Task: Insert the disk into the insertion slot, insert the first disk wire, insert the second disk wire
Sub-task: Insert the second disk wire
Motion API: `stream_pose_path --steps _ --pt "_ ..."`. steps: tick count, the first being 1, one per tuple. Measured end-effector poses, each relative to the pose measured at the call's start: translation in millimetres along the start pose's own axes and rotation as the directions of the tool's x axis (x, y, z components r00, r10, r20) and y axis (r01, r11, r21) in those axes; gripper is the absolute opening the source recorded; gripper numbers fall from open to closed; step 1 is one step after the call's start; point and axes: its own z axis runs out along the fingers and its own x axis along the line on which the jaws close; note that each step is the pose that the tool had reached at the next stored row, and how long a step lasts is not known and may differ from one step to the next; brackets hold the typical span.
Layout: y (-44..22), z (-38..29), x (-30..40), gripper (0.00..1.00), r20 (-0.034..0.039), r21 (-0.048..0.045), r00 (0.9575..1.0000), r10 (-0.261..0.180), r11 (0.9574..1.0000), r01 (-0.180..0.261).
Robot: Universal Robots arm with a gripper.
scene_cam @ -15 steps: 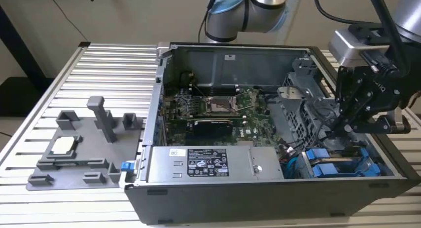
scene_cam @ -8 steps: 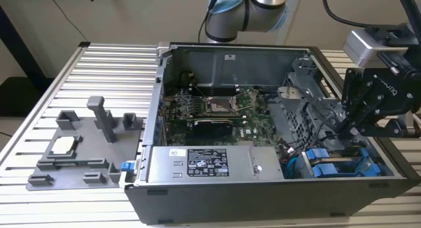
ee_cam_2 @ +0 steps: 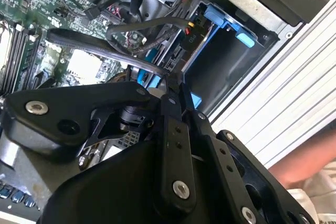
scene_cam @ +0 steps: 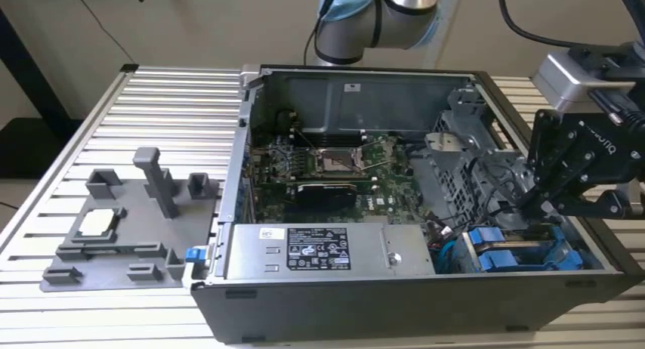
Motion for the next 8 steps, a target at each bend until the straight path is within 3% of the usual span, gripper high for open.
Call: stream_pose_path --steps 4,8 --pt "-0.1 0.3 0.1 0.16 0.0016 0.0006 1.0000 0.000 1.0000 0.000" --pt "-0.2 3.3 0.1 0.16 0.0186 0.0064 0.9998 -0.001 1.0000 0.001"
